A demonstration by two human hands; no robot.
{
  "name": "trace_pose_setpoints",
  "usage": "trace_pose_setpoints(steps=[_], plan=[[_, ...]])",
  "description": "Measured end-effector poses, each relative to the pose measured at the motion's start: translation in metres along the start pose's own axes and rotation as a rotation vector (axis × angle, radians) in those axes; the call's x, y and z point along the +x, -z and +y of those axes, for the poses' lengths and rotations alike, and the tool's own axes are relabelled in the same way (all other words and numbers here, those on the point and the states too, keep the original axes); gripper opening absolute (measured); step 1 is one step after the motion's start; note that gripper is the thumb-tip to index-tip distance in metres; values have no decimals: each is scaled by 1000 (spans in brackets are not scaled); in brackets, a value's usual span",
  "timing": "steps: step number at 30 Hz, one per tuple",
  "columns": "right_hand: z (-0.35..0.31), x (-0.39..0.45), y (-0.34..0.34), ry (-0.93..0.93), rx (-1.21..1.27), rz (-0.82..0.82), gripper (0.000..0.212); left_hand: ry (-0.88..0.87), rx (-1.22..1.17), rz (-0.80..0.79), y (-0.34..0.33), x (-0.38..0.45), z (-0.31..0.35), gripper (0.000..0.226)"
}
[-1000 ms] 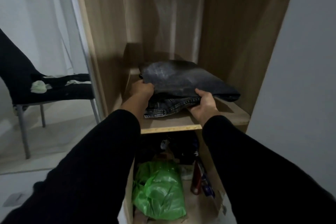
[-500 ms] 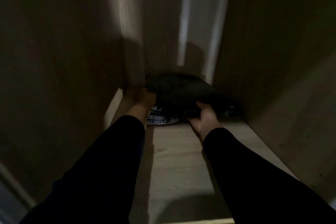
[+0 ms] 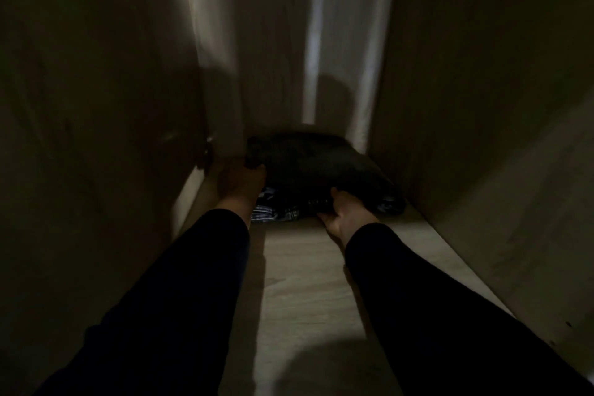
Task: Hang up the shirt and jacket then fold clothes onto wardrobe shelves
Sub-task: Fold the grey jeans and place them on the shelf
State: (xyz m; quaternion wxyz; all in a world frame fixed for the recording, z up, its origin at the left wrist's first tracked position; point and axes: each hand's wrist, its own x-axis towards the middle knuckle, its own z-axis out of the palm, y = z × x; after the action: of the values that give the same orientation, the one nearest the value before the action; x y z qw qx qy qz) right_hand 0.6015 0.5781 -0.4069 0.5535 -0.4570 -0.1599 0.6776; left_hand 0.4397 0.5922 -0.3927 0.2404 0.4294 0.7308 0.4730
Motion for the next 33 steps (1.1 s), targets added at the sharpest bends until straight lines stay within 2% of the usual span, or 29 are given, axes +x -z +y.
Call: trace_pose_setpoints(steps=[2,3,4,5,8,9,18,24,27,33], plan=[[2,0,-4,-4,-11,5,43,9,-43,-98,-2,0,3,50],[3,1,-5,-2,-14,1,43,-9,-28,-119,-5,8,1,63],[3,3,-6,0,-16,-5,43,-34,-7,-94,-7,13,1,77],[4,4,-7,1,-18,-10,42,-62,34,-81,-5,14,3,80],[6,6,-9,10,-35,-7,42,-107,153,-54,2,6,9,42],[7,7,-10,-4,-10,2,42,-109,175,-47,1,8,6,40],[3,-24,-7,7,-66,2,45,-158,205,2,15,-11,3,47],[-2,-87,-1,75,-217,121,45,-95,156,20,52,-67,28,46],[-8,-140,7,166,-434,188,46,-88,114,12,74,-109,35,50],[22,-242,57,420,-590,118,49,-243,-35,-48,107,-226,12,50]])
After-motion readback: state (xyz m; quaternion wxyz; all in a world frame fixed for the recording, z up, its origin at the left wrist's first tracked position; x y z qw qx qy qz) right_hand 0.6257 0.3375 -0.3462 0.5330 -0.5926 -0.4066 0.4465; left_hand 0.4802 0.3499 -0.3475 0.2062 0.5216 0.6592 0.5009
